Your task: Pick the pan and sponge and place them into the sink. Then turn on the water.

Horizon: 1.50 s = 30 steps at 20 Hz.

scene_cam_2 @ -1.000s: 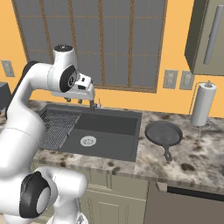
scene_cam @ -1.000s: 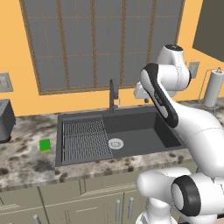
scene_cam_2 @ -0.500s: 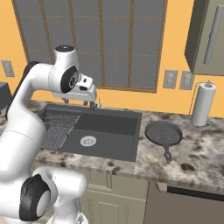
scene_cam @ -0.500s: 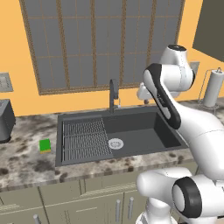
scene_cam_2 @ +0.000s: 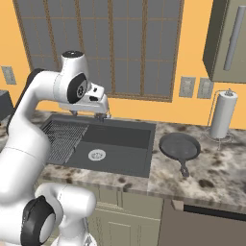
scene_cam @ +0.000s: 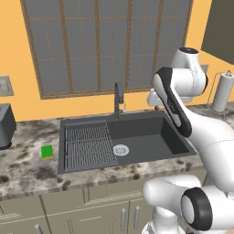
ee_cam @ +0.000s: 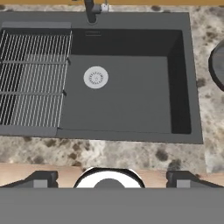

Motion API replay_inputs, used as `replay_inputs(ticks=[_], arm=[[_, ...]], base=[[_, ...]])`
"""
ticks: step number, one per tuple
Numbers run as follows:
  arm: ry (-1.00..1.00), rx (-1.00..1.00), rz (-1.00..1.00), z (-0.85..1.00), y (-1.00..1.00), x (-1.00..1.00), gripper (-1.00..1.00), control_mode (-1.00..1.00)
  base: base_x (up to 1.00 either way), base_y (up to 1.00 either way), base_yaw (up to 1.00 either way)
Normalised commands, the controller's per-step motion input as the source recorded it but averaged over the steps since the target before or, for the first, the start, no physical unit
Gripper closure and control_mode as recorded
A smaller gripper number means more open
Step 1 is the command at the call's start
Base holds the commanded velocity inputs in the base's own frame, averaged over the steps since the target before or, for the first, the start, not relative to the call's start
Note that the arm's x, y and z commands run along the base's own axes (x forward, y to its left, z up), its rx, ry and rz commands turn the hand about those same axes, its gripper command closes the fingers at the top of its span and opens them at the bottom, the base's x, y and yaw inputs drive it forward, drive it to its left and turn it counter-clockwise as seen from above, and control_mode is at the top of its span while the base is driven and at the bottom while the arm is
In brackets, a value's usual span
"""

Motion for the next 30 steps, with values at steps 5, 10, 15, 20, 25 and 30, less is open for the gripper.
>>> replay_inputs(ticks=[5, 10, 15, 20, 25, 30], arm=[[0.02, -0.01, 0.00, -0.02, -0.16, -0.07, -1.00, -1.00], [0.05, 0.00, 0.00, 0.00, -0.23, -0.07, -1.00, -1.00], [0.06, 0.00, 0.00, 0.00, -0.24, -0.03, -1.00, -1.00], [0.06, 0.00, 0.00, 0.00, -0.28, -0.05, -1.00, -1.00], [0.05, 0.00, 0.00, -0.04, -0.29, -0.04, -1.00, -1.00], [0.04, 0.00, 0.00, -0.11, -0.25, -0.01, -1.00, -1.00]], base=[[0.00, 0.00, 0.00], [0.00, 0.00, 0.00], [0.00, 0.00, 0.00], [0.00, 0.00, 0.00], [0.00, 0.00, 0.00], [0.00, 0.00, 0.00]])
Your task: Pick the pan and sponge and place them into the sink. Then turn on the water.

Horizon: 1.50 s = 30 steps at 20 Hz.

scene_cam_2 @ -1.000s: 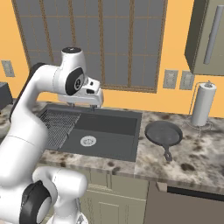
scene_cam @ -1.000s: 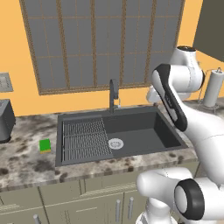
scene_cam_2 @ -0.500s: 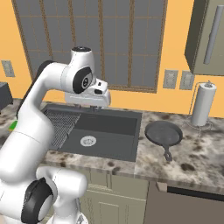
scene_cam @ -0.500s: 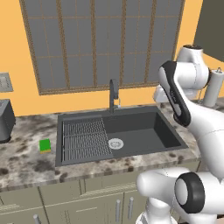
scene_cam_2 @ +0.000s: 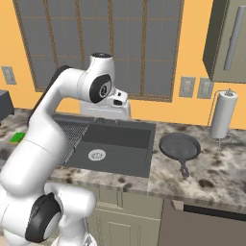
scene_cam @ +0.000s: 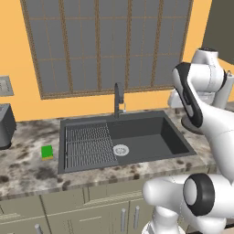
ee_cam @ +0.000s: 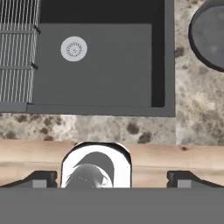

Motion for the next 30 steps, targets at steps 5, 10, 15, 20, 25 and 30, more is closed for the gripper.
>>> replay_inputs(ticks=[5, 10, 15, 20, 25, 30], arm=[[0.00, -0.01, 0.00, -0.19, -0.11, -0.01, -1.00, -1.00], [-0.03, -0.01, 0.00, -0.13, -0.03, 0.00, -1.00, -1.00], [0.00, 0.00, 0.00, -0.16, -0.04, 0.00, -1.00, -1.00], [0.03, -0.01, 0.00, -0.18, -0.06, 0.01, -1.00, -1.00], [0.01, -0.05, 0.00, -0.14, -0.02, -0.01, -1.00, -1.00], [0.04, -0.05, 0.00, -0.18, 0.00, -0.02, -1.00, -1.00]], base=[[0.00, 0.00, 0.00], [0.00, 0.00, 0.00], [0.00, 0.00, 0.00], [0.00, 0.00, 0.00], [0.00, 0.00, 0.00], [0.00, 0.00, 0.00]])
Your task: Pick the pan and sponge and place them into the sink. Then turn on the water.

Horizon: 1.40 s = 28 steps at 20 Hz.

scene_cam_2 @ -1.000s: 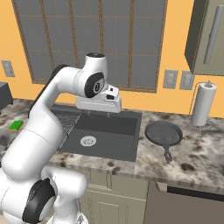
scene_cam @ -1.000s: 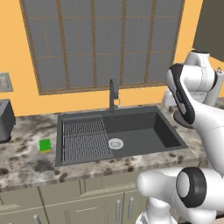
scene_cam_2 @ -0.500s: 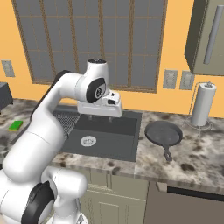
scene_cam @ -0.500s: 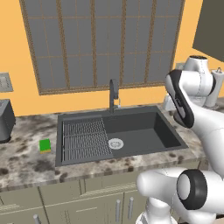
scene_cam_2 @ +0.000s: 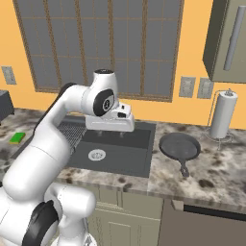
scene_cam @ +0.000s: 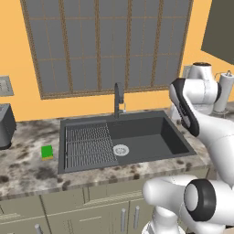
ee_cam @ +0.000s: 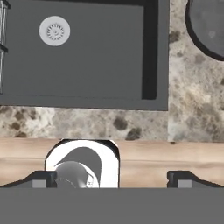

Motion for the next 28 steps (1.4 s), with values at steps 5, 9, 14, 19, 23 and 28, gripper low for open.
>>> replay_inputs(ticks=[5, 9, 14, 19, 23, 28], arm=[[0.04, -0.03, 0.00, -0.14, -0.04, 0.01, -1.00, -1.00], [0.08, 0.00, 0.00, -0.07, -0.11, 0.01, -1.00, -1.00], [0.03, 0.01, 0.00, -0.04, -0.13, 0.00, -1.00, -1.00], [0.01, 0.01, 0.01, -0.10, -0.13, 0.04, -1.00, -1.00], [0.00, 0.01, 0.01, -0.20, -0.11, 0.07, -1.00, -1.00], [-0.01, 0.02, 0.00, -0.26, -0.07, 0.13, -1.00, -1.00]], base=[[0.00, 0.00, 0.00], [0.00, 0.00, 0.00], [0.00, 0.00, 0.00], [0.00, 0.00, 0.00], [0.00, 0.00, 0.00], [0.00, 0.00, 0.00]])
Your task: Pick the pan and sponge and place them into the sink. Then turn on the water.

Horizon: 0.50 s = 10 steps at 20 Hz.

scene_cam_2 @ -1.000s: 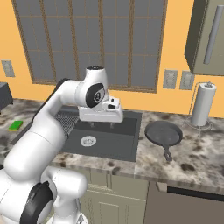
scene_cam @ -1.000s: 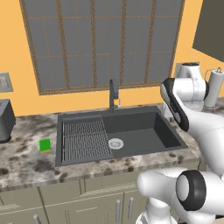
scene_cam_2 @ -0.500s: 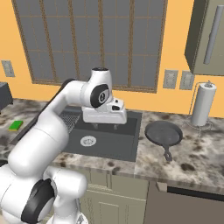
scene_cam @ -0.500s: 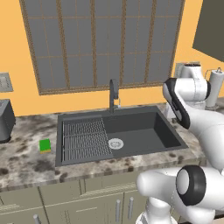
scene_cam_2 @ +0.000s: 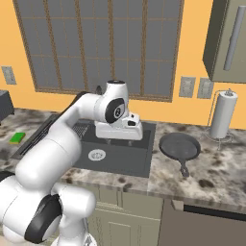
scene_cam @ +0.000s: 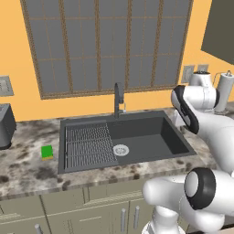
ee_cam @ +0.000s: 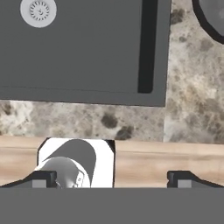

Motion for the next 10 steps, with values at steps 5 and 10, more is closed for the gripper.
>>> replay_inputs(ticks=[5, 10], arm=[[0.00, 0.02, 0.00, -0.20, -0.10, 0.12, -1.00, -1.00], [0.01, 0.02, 0.00, -0.07, -0.15, 0.09, -1.00, -1.00]], base=[[0.00, 0.00, 0.00], [0.00, 0.00, 0.00]])
